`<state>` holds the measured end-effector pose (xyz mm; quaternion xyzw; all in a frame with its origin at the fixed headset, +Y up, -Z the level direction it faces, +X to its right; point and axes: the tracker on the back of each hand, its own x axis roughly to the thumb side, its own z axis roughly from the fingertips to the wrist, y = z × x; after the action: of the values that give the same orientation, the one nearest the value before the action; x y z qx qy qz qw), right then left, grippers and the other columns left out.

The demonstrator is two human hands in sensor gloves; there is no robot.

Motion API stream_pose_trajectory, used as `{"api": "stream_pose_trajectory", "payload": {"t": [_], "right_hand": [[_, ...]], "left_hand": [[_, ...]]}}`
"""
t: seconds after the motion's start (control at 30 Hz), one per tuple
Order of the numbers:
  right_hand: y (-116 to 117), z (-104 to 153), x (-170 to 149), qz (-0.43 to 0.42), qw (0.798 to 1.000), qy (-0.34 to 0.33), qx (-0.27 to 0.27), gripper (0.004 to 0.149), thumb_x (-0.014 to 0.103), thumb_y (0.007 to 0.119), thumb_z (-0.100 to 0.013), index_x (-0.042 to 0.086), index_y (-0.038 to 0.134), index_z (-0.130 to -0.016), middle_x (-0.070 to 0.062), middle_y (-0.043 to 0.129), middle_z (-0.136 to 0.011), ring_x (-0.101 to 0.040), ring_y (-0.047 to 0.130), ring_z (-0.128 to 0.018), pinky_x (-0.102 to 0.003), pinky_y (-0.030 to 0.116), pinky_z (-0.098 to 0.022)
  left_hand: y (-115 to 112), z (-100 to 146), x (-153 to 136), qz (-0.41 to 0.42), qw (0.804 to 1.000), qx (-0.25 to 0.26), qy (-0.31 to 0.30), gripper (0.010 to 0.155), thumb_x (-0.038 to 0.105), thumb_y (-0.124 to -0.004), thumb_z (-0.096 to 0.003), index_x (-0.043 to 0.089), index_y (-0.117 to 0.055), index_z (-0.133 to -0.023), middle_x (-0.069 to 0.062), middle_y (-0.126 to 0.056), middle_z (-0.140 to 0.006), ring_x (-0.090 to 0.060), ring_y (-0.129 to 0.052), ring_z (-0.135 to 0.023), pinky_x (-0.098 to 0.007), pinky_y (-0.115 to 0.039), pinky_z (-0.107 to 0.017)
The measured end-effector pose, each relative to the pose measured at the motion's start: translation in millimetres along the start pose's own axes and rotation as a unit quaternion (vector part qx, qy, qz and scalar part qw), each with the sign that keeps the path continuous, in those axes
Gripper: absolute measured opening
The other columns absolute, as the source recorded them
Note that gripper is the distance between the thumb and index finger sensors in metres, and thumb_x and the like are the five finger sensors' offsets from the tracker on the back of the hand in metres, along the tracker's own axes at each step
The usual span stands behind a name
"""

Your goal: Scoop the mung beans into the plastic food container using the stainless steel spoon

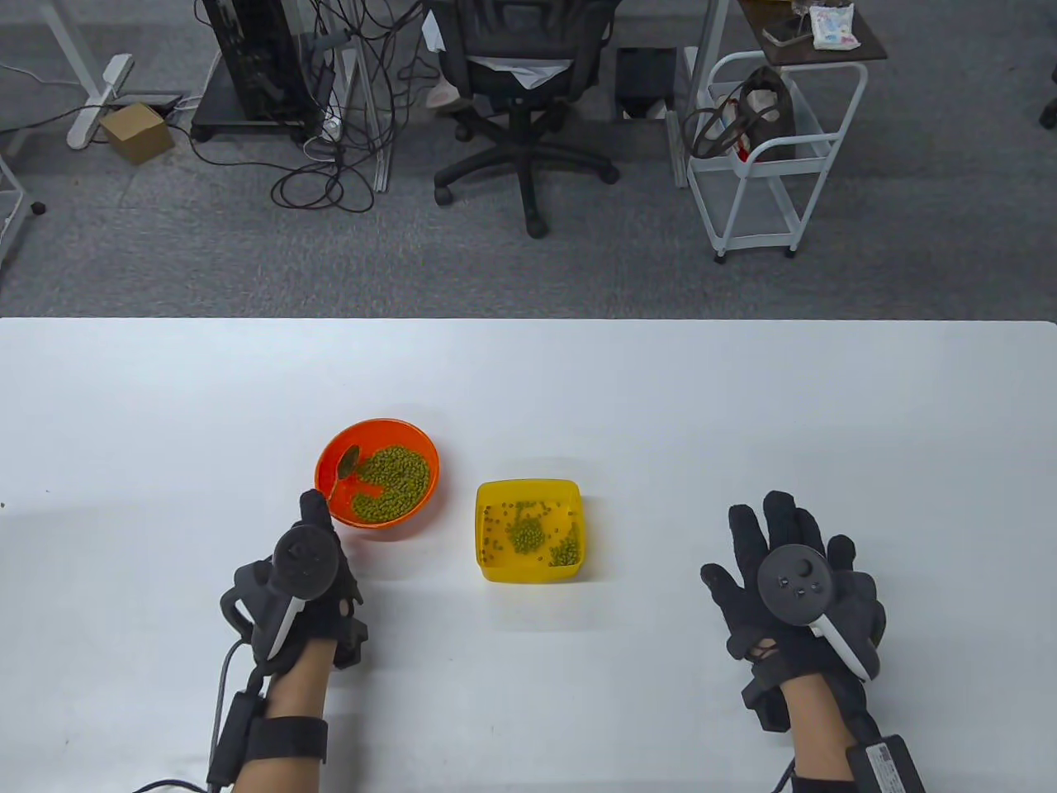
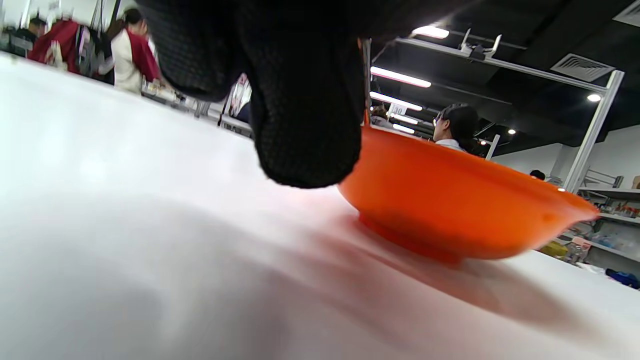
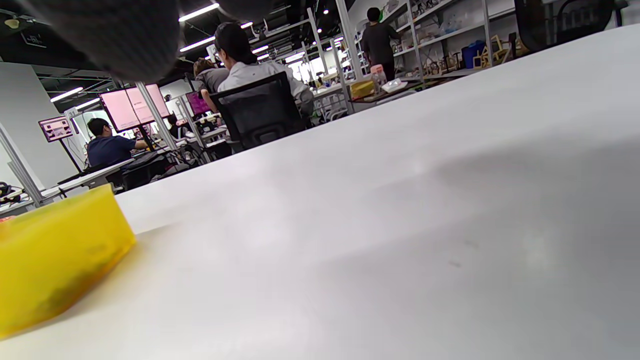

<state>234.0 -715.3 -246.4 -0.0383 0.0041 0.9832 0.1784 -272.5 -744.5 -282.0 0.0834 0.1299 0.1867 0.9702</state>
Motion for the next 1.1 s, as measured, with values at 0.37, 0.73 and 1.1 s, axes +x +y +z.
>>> {"api": "stream_pose_trajectory", "payload": {"t": [0.37, 0.73, 1.1], "right_hand": [[0.2, 0.1, 0.0, -0.003, 1.0, -0.002, 0.003, 0.076, 0.059, 0.073, -0.05, 0.034, 0.034, -0.109, 0.003, 0.001, -0.113, -0.03, 0.011, -0.107, -0.065, 0.001, -0.069], [0.3, -0.1, 0.0, -0.004, 1.0, -0.002, 0.006, 0.076, 0.059, 0.073, -0.05, 0.034, 0.034, -0.109, 0.003, 0.001, -0.113, -0.03, 0.011, -0.107, -0.065, 0.001, -0.069], [0.5, -0.6, 0.2, -0.004, 1.0, -0.004, 0.008, 0.076, 0.059, 0.074, -0.05, 0.033, 0.034, -0.109, 0.003, 0.001, -0.113, -0.03, 0.011, -0.107, -0.065, 0.001, -0.069]], "left_hand": [[-18.4, 0.9, -2.7, 0.337, 0.926, -0.154, 0.076, 0.059, 0.039, -0.076, -0.0465, 0.011, -0.063, -0.097, -0.002, -0.1, -0.065, -0.009, -0.109, -0.035, -0.042, -0.088, -0.052], [-24.6, 3.6, -31.8, 0.525, 0.821, -0.16, 0.158, 0.056, 0.039, -0.078, -0.0467, 0.016, -0.066, -0.097, -0.005, -0.097, -0.074, -0.01, -0.111, -0.045, -0.042, -0.086, -0.055], [-12.8, 1.2, -52.8, 0.468, 0.861, -0.137, 0.144, 0.053, 0.034, -0.082, -0.0456, 0.02, -0.07, -0.095, -0.003, -0.1, -0.075, -0.009, -0.114, -0.051, -0.043, -0.087, -0.055]]}}
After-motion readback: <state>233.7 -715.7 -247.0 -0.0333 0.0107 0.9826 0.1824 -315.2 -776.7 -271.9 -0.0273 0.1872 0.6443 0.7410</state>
